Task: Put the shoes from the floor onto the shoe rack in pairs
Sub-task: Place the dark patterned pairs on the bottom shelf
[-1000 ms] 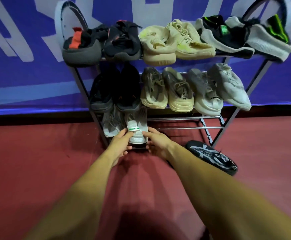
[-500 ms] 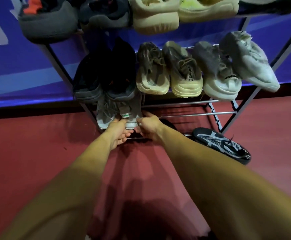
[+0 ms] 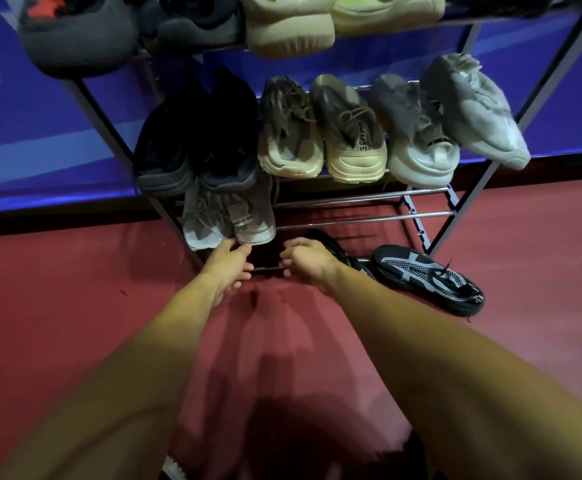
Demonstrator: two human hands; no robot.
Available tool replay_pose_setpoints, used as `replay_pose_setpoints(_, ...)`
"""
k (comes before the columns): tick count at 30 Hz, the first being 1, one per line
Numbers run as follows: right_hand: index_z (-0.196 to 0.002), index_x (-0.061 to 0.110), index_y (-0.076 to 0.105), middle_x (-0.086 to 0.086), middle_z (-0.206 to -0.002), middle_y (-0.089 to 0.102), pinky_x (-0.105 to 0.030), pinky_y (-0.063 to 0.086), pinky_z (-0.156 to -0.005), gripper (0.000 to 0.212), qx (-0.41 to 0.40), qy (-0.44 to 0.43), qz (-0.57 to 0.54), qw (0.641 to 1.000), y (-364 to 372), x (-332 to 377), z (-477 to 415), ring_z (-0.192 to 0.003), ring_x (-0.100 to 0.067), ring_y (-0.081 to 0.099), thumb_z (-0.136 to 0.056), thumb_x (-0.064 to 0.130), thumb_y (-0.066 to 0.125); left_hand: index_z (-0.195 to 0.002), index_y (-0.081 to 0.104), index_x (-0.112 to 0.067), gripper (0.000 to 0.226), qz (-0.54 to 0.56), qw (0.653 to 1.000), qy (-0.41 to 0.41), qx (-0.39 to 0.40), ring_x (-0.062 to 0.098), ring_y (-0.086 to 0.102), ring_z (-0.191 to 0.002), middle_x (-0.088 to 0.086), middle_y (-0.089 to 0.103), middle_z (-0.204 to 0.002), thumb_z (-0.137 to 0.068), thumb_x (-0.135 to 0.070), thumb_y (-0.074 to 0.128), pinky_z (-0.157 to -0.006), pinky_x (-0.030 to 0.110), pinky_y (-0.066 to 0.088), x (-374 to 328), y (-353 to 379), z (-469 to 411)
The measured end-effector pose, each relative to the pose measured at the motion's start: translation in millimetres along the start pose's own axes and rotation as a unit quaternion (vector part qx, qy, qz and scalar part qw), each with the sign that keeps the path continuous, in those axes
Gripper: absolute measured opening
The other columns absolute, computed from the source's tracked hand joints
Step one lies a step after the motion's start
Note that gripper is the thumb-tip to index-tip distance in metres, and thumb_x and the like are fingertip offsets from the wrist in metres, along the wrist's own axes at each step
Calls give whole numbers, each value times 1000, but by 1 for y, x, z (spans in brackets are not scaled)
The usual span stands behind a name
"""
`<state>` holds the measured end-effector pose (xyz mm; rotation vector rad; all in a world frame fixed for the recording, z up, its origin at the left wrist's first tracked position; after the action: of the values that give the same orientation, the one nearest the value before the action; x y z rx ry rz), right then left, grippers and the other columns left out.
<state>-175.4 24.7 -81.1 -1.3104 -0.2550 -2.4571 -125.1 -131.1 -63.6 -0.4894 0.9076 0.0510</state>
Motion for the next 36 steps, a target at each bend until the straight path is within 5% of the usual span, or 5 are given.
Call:
replay_pose_setpoints(14,-90,5,68,-15,-82,71,-26,44,-52,18,-52,39,282,957,-74,-63,12,-67,-26,62,-83,11,52,-122,56,-24,26,-139,981,-13,138,9,56,-67,-2,61,-87,-100,-34,48,-54,19,37,29,103,11)
replay_pose_setpoints(20,-107,10,66,-18,-118,67,-31,49,-84,23,-81,54,329,939,-112,-84,-13,-109,-34,64,-88,18,56,-124,55,-29,26,-177,971,-6,161,10,55,-65,-1,59,-83,-100,-30,47,-51,18,36,37,144,-20)
replay_pose_setpoints(23,-81,15,58,-13,-90,70,-27,54,-63,7,-102,65,289,950,-122,-89,-28,-80,-30,69,-86,19,57,-126,55,-34,28,-186,966,-14,180,9,56,-65,-2,60,-84,-100,-32,47,-50,18,37,44,166,-32)
replay_pose_setpoints(31,-123,13,31,-25,-94,70,-30,47,-45,41,-117,136,136,974,-129,-124,-48,-66,-30,63,-89,11,55,-111,58,-25,20,-126,972,-70,185,15,63,-89,-1,64,-98,-99,-35,46,-64,22,46,51,205,-51)
replay_pose_setpoints(36,-124,10,41,-21,-98,72,-23,39,-37,45,-153,141,121,971,-135,-129,-56,-59,-27,63,-82,12,57,-89,51,-25,6,-112,981,-65,144,11,52,-61,-4,54,-73,-94,-28,52,-54,19,41,54,213,-49)
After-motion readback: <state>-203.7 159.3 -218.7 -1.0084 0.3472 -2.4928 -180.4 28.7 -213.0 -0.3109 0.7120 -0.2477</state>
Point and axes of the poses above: each hand's wrist, its own z-axis away from the middle knuckle, its own y-axis out of the palm, x = y × z, the point moved 3 cm from there along -z, towards the middle knuckle
